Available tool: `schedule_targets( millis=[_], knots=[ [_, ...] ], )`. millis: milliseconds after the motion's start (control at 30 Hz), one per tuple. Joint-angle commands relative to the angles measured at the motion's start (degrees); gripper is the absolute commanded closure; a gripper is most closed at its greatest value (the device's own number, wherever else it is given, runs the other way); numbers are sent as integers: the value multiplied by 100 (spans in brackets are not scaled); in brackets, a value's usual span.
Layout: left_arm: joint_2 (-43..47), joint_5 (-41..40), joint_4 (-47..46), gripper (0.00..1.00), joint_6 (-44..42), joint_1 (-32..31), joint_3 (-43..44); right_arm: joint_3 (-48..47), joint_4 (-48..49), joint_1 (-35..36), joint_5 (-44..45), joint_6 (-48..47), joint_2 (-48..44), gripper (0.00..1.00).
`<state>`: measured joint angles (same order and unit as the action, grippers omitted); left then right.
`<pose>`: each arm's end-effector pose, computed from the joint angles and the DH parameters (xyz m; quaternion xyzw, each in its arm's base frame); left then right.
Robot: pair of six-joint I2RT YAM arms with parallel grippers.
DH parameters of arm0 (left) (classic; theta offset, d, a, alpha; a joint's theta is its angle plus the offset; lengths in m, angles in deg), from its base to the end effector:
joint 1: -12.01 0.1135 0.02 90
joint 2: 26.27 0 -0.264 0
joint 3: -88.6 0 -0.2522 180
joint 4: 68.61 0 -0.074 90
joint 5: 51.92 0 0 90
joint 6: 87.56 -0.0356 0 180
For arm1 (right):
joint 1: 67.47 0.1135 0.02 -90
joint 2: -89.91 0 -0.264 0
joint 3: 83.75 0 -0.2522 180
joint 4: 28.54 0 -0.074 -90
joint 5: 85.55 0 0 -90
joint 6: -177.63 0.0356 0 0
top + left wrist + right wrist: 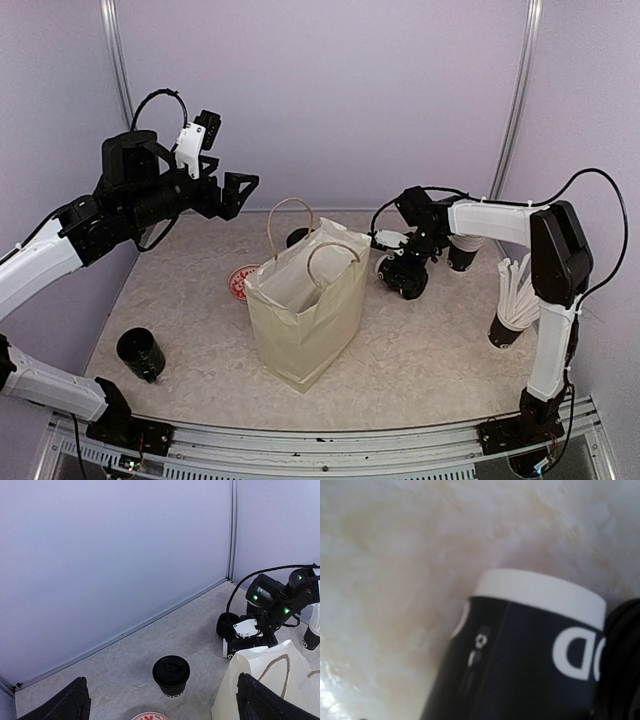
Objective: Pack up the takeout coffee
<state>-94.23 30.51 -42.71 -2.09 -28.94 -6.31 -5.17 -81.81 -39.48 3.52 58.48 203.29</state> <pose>0.2070 -0.1734 0.4158 0.2532 0.7152 -0.1554 0.6327 0.3683 0.1964 0.2040 -0.4686 0.8569 0.0058 0.2145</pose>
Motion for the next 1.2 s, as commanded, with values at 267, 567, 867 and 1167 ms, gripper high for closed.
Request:
schedule_targets(
  millis=[267,567,867,1167],
  knots=[
    [98,297,-198,1,39,-10,-160,587,-404,-65,-702,-19,-292,7],
    [145,267,2,1,-121,-552,64,1356,-298,-70,-624,-40,-797,1],
    [154,-254,202,2,-932,-2245,450,1636,-339,-65,-902,-4,-1057,12],
    [-257,-659,685,4,-1806,-3830,942,1799,-861,-65,-1388,-298,-1693,19]
  ],
)
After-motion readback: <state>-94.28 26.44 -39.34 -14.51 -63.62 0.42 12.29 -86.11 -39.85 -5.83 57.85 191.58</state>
